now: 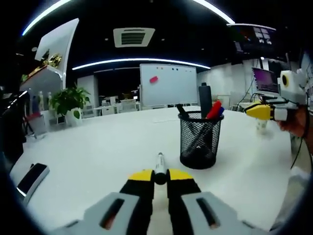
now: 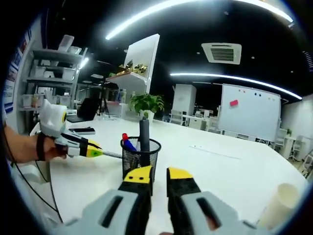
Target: Place the scattered laser pointers and whiteboard markers into the pen holder and stack the scattered paper cups together
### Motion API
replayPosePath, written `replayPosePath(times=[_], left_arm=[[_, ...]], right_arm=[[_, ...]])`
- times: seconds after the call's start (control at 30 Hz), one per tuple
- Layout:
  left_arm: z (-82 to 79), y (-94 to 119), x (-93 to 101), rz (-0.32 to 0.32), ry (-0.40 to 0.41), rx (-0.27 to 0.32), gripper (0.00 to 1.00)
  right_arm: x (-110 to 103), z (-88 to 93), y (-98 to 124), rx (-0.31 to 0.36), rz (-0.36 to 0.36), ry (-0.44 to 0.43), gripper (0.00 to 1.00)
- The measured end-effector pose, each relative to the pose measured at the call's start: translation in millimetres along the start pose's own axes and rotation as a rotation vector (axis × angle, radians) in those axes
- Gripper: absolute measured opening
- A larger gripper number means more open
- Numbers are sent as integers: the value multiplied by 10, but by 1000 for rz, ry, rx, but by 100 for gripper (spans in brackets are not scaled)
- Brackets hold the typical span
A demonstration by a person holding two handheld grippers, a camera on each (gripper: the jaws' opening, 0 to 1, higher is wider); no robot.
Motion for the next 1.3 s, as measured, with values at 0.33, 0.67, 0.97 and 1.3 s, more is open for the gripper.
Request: replayPosePath(times=[0.33,0.67,0.97,1.3], left_arm=[[-63,-12,-182,19,56,40,11],[-152,55,-189,-7,36,73,11],[-265,135,-189,-15,40,90,11],[-354,235,-188,-25,36,119,11]], right_arm=[[43,10,14,-3,12,0,12],[80,34,26,-5,22,-4,13],[95,49,27,-9,29,-3,13],[85,51,22,-10,26,2,13]])
Point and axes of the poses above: the point that each gripper's makers call its tool centre point, and the gripper's own axes: y roughly backward along the fingers, x roughly to its right, z roughly out of its underside, the point moved 4 cm from there along y, roughly backward along the fingers, and after that the axes turned 12 degrees about -x, right-handed, at the moved point
